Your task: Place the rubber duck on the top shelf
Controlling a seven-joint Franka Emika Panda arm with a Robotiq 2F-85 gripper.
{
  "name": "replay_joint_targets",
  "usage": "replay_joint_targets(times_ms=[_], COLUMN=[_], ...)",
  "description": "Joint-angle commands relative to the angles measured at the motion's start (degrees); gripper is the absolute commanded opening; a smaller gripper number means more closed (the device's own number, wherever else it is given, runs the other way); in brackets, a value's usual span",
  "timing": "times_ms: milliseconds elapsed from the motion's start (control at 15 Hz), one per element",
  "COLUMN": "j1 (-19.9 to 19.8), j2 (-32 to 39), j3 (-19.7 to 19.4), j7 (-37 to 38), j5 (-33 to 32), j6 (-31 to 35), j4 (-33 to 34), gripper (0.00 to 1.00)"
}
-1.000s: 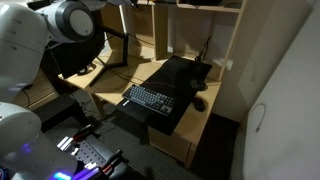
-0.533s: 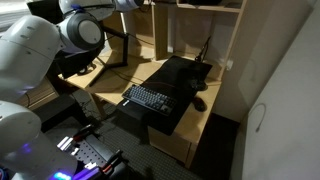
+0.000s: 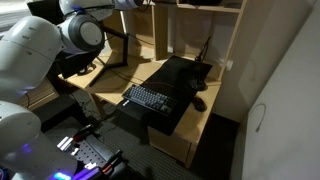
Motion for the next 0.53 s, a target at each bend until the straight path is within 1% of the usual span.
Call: replay_joint_targets(times_ms=[0, 133, 467], j1=[-1.59, -1.78, -1.6], j2=[2.23, 2.28, 2.27], j3=[3.25, 3.65, 2.7], j7=[0.5, 1.42, 4.66], j5=[2.66, 3.1, 2.25], j6=[-1.26, -1.43, -2.53], j4=[3.98, 4.01, 3.66], gripper=[0.06, 0.06, 0.06])
